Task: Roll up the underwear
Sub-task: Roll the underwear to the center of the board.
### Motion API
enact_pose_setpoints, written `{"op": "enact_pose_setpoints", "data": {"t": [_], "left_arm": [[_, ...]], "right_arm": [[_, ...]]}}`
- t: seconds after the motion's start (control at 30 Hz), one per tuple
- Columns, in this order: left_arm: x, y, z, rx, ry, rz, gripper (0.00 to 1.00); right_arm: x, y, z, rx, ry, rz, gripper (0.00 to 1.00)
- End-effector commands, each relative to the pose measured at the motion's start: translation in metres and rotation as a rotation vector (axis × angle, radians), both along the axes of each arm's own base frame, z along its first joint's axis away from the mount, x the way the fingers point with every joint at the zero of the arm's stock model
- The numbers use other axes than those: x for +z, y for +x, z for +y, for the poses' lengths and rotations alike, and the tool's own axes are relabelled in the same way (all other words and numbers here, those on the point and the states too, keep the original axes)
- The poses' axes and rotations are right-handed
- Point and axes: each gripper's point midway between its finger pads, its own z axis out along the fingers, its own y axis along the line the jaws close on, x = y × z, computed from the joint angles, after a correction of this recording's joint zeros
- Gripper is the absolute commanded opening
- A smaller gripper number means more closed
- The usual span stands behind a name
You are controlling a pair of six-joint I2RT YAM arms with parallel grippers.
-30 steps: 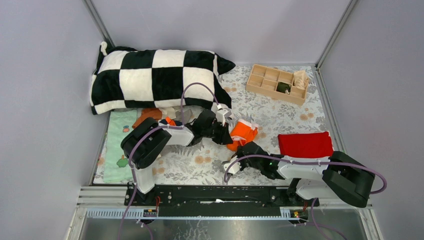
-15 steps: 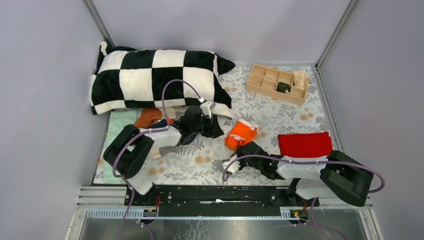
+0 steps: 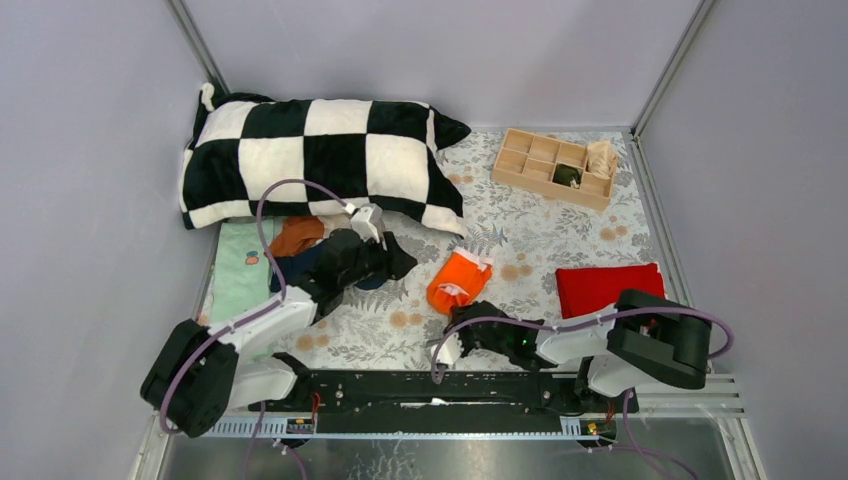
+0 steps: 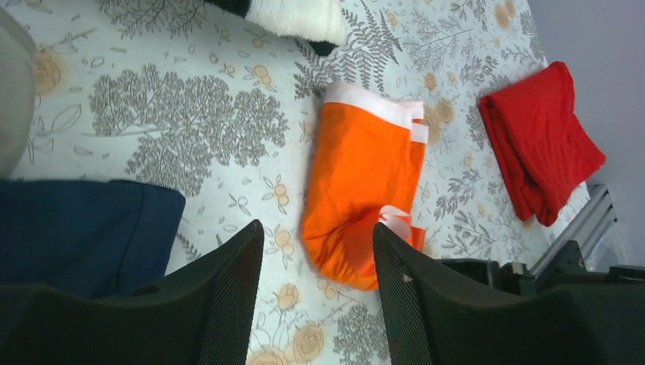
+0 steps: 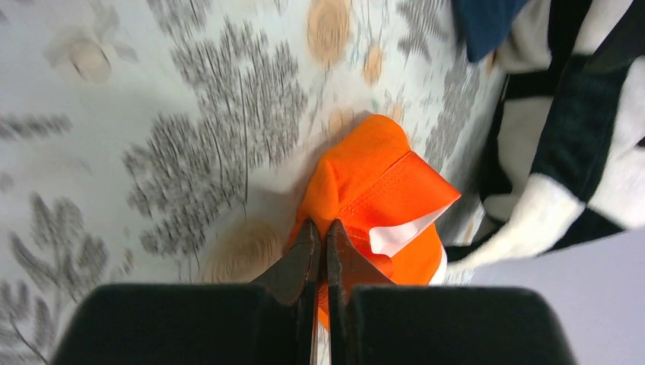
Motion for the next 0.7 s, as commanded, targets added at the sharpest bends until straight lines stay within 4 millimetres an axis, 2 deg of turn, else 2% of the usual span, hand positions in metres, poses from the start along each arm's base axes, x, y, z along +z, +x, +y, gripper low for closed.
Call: {"op": "enact_pose_setpoints", "data": {"t": [0.0, 0.13, 0.23, 0.4, 0.53, 0.67], "left_arm": [[-0.015, -0.022, 0.016, 0.034, 0.007, 0.069, 0.60], [-0.025, -0.045, 0.025, 0.027, -0.006, 0.103, 0.60], [-0.030, -0.061, 0.027, 0.000, -0.024, 0.130, 0.60], [-0.037, -0.081, 0.025, -0.054, -0.048, 0.165, 0.62], [-0.036, -0.095, 0.009, -0.140, -0.081, 0.164, 0.62], [-0.039, -0.098, 0.003, -0.159, -0.072, 0.167, 0.62]], "right_arm": [[0.020, -0.018, 0.047, 0.069, 0.127, -0.010, 0.00], [0.023, -0.038, 0.068, 0.138, 0.150, -0.013, 0.00], [0.023, -0.050, 0.074, 0.171, 0.156, -0.007, 0.00], [0.020, -0.056, 0.069, 0.173, 0.166, 0.011, 0.00], [0.021, -0.058, 0.068, 0.161, 0.194, 0.037, 0.00], [0.022, -0.061, 0.069, 0.144, 0.223, 0.083, 0.00]]}}
